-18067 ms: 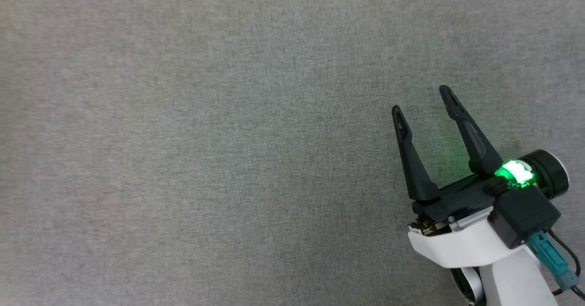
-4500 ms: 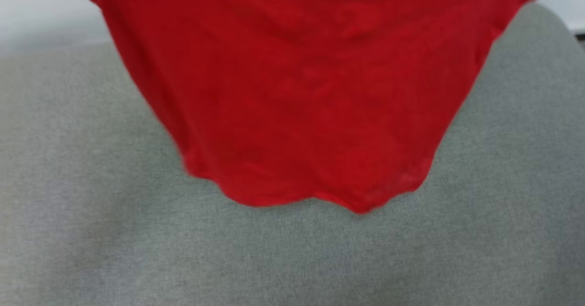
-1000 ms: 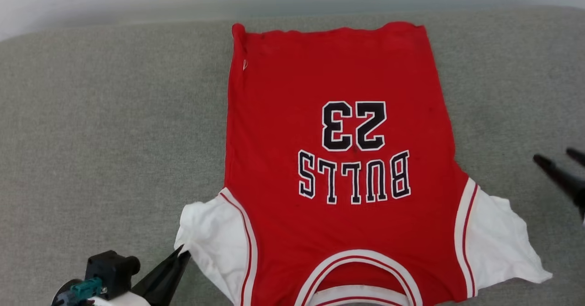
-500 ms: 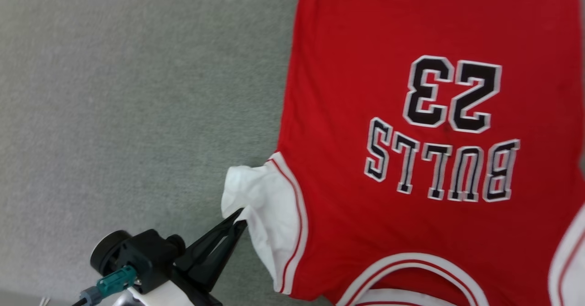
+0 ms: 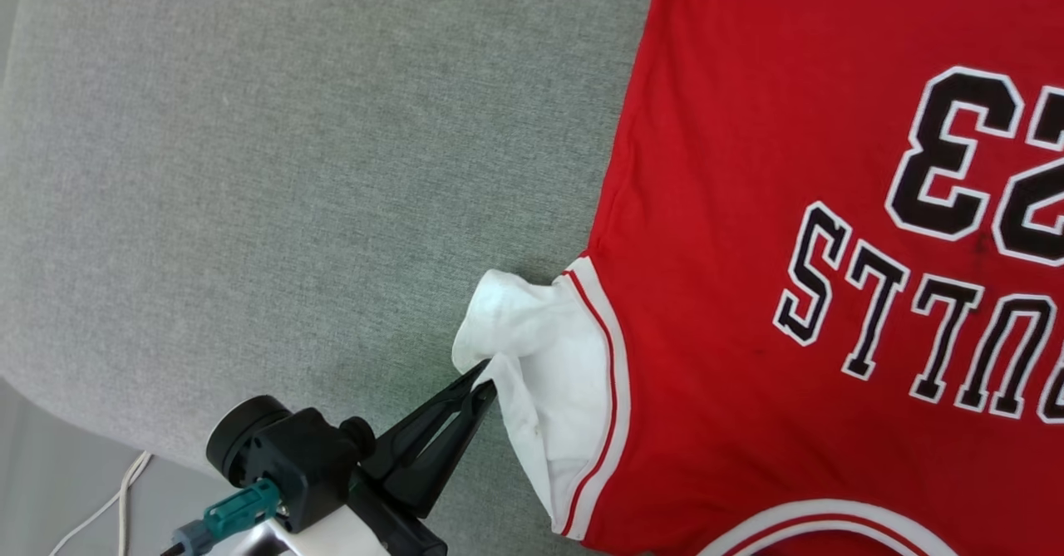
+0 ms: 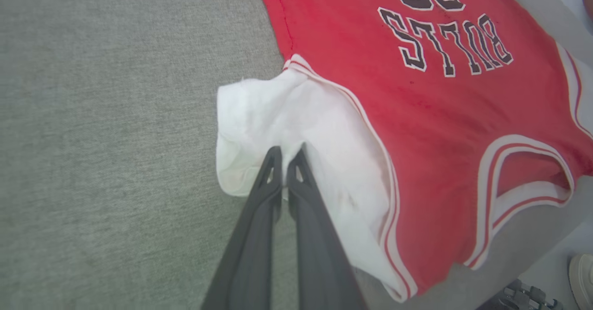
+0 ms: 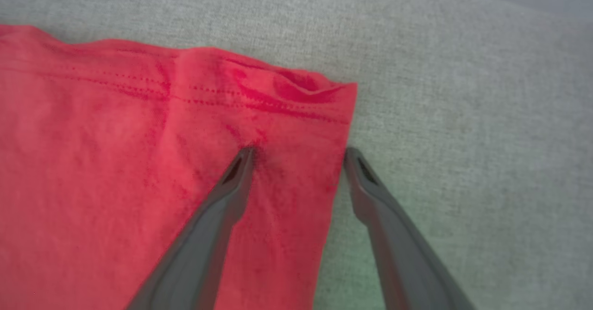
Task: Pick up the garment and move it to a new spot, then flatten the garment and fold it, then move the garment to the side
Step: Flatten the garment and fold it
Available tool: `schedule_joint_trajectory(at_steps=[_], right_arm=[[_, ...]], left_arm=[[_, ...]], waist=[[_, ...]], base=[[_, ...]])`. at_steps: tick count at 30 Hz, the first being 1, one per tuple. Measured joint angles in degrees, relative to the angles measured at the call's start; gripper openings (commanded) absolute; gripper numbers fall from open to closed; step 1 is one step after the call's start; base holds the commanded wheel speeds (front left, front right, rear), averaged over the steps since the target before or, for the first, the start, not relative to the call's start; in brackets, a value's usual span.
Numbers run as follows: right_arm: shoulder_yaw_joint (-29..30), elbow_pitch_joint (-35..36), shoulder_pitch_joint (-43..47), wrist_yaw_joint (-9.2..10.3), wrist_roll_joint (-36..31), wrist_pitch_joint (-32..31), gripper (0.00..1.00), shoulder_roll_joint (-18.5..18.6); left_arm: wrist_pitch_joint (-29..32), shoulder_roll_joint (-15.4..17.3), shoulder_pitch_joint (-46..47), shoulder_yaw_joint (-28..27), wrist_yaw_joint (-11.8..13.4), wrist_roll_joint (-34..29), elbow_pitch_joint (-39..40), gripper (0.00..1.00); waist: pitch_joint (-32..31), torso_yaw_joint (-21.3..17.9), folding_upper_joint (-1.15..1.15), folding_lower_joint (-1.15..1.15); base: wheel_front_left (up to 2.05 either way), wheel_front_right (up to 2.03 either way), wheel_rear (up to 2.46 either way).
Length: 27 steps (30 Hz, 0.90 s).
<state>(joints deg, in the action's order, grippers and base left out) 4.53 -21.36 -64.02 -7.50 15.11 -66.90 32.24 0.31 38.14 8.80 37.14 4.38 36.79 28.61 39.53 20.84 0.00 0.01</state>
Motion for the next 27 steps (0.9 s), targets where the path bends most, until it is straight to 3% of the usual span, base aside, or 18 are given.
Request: schedule_joint_trajectory(at_steps=[4, 5, 6, 7, 19, 27], right_arm=[[0.2, -1.1, -1.3, 0.01, -0.4, 0.5, 1.00, 0.0], [-0.5, -1.1, -1.2, 0.01, -0.6, 0.5, 0.87, 0.1], [-0.8, -1.1, -1.2, 0.01, -0.5, 0.5, 0.40, 0.3], [-0.9, -1.1, -1.1, 0.01, -0.4, 0.4, 0.00, 0.3], [-1.9, -1.7, 5.4, -0.01, 1.9, 1.4, 0.00, 0.3], [-6.1, 0.7, 19.3, -0.01, 8.3, 2.0, 0.00, 2.7]], left_arm=[[-0.5, -0.6, 1.0, 0.2, -0.4, -0.2, -1.1, 0.00], [-0.5, -0.7, 1.0, 0.2, -0.4, -0.2, -1.2, 0.00], [-0.5, -0.7, 1.1, 0.2, -0.4, -0.2, -1.3, 0.00], [-0.5, -0.7, 1.1, 0.1, -0.4, -0.2, -1.4, 0.00], [-1.1, -0.4, 1.5, -0.7, -0.1, 0.3, -3.0, 0.00], [-1.0, 1.2, -1.3, -1.9, 2.1, 1.3, -5.3, 0.00]], waist=[[1.2, 1.1, 0.00, 0.00], [1.3, 1.2, 0.00, -0.01], [1.3, 1.2, 0.00, -0.01], [1.2, 1.2, 0.00, -0.01], [-3.0, -0.9, 0.00, 0.00], [-11.6, -6.3, 0.00, -0.01]], base=[[0.00, 0.00, 0.00], [0.00, 0.00, 0.00], [0.00, 0.00, 0.00], [0.00, 0.00, 0.00], [0.00, 0.00, 0.00], [0.00, 0.00, 0.00]])
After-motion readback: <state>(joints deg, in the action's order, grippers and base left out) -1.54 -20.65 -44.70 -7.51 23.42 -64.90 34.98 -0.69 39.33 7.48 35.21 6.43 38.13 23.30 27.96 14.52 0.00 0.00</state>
